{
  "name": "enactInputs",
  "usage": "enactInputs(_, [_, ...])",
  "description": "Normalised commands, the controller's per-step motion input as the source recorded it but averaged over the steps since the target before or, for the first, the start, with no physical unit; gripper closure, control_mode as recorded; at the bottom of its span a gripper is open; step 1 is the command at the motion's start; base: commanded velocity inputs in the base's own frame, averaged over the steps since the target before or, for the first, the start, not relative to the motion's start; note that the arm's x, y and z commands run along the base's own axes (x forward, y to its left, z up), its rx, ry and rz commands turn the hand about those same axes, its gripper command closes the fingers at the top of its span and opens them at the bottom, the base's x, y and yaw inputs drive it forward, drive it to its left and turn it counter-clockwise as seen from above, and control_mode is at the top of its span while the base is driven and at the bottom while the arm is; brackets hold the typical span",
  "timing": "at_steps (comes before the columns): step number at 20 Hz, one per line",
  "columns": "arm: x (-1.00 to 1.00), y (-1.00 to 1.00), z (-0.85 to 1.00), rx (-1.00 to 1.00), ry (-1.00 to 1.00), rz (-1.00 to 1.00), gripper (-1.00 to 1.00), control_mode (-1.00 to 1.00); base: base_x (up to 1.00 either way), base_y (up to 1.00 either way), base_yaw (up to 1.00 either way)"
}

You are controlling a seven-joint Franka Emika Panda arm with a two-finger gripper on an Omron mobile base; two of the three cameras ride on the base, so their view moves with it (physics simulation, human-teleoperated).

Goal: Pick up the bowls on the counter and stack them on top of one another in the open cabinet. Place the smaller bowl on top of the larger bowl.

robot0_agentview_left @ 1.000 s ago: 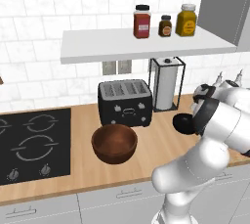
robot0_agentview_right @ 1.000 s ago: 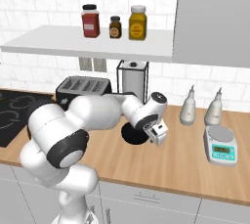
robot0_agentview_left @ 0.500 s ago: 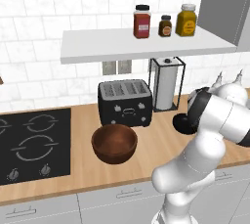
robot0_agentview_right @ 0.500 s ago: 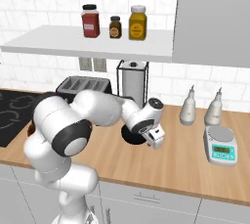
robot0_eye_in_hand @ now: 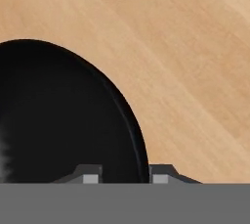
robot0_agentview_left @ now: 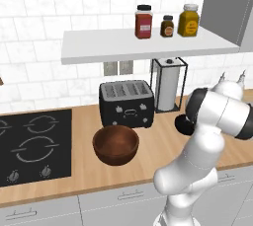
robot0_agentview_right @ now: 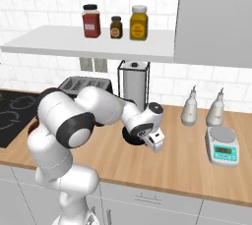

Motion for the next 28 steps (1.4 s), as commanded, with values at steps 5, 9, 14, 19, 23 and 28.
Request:
enactInputs(5, [-0.04, 0.02, 0.00, 0.00, -0.06, 0.00, 1.00, -1.00, 0.00, 0.00, 0.00])
enactInputs(9, [-0.45, 0.00, 0.40, 0.00, -0.25, 0.00, 1.00, -1.00, 0.00, 0.00, 0.00])
enactInputs(14, [-0.60, 0.27, 0.73, 0.00, -0.23, 0.00, 1.00, -1.00, 0.00, 0.00, 0.00])
enactInputs(19, [-0.44, 0.34, 0.57, 0.01, -0.04, 0.02, 1.00, -1.00, 0.00, 0.00, 0.00])
enactInputs(23, [-0.32, 0.41, 0.77, 0.06, 0.00, 0.07, 1.00, -1.00, 0.00, 0.00, 0.00])
enactInputs(28, [-0.28, 0.54, 0.65, 0.09, 0.03, 0.11, 1.00, -1.00, 0.00, 0.00, 0.00])
